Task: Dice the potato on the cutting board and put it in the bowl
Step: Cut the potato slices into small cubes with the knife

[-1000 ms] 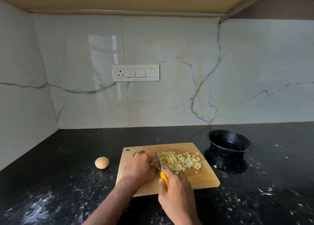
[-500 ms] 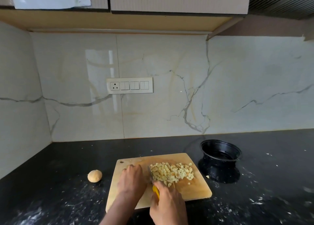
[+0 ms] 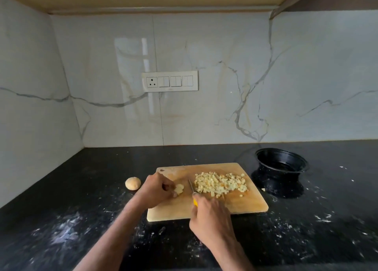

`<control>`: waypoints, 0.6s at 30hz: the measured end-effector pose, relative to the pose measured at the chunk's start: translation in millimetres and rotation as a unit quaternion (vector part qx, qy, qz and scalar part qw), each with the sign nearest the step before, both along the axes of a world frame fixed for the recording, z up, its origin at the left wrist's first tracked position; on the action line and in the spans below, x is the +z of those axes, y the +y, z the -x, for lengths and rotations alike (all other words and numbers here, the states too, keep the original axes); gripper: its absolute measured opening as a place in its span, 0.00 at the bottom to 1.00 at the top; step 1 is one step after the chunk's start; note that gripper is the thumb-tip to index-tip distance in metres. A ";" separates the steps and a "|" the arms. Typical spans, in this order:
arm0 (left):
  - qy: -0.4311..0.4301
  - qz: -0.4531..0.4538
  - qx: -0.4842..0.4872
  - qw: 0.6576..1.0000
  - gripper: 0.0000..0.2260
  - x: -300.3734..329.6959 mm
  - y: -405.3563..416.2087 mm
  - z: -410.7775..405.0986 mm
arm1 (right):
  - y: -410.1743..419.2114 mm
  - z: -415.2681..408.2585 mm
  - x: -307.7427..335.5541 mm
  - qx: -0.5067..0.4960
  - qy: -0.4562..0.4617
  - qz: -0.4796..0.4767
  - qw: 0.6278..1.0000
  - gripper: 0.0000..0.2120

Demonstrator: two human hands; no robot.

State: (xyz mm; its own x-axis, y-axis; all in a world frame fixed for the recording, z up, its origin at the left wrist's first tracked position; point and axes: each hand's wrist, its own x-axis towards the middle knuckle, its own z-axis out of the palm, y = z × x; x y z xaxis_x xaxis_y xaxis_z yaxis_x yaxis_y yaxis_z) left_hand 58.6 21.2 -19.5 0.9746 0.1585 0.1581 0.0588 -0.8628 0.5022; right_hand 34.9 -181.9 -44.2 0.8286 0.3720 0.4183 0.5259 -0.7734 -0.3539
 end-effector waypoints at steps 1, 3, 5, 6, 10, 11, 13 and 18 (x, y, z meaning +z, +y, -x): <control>-0.003 0.000 -0.001 1.000 0.04 -0.6 0.0 -0.4 | 2.0 -0.9 0.6 0.004 -0.002 0.006 1.000 0.16; -0.001 0.001 -0.002 1.000 0.05 -1.2 -0.6 -1.4 | 7.2 -2.5 1.3 0.012 -0.011 0.017 1.000 0.16; -0.001 0.009 0.005 1.000 0.07 -1.5 -4.0 -2.4 | 13.9 -3.8 2.5 0.020 -0.018 0.027 0.999 0.15; -0.006 0.015 0.013 1.000 0.07 -2.0 -6.6 -3.7 | 17.4 -4.5 3.1 0.023 -0.022 0.030 0.999 0.14; -0.035 0.031 0.082 0.996 0.08 -8.0 -19.7 -4.9 | 23.1 -8.6 2.5 0.019 -0.033 0.025 0.999 0.13; -0.046 0.024 0.092 0.994 0.10 -9.4 -19.5 -4.7 | 22.0 -9.0 1.5 0.017 -0.033 0.015 0.999 0.14; -0.067 0.021 0.091 0.993 0.16 -11.3 -13.6 -3.5 | 17.4 -8.8 -0.4 0.012 -0.036 -0.006 0.999 0.15; -0.090 0.014 -0.005 0.996 0.08 -16.0 2.2 -2.9 | 16.2 -8.8 -1.1 0.013 -0.045 -0.030 0.998 0.16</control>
State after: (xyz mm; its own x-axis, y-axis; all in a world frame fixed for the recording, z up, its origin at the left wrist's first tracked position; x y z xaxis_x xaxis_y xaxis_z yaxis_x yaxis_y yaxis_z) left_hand 61.5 23.4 -35.5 0.9327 0.1550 0.3255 -0.0431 -0.8485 0.5274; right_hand 43.6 -165.7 -45.3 0.7770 0.3650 0.5129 0.5773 -0.7380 -0.3494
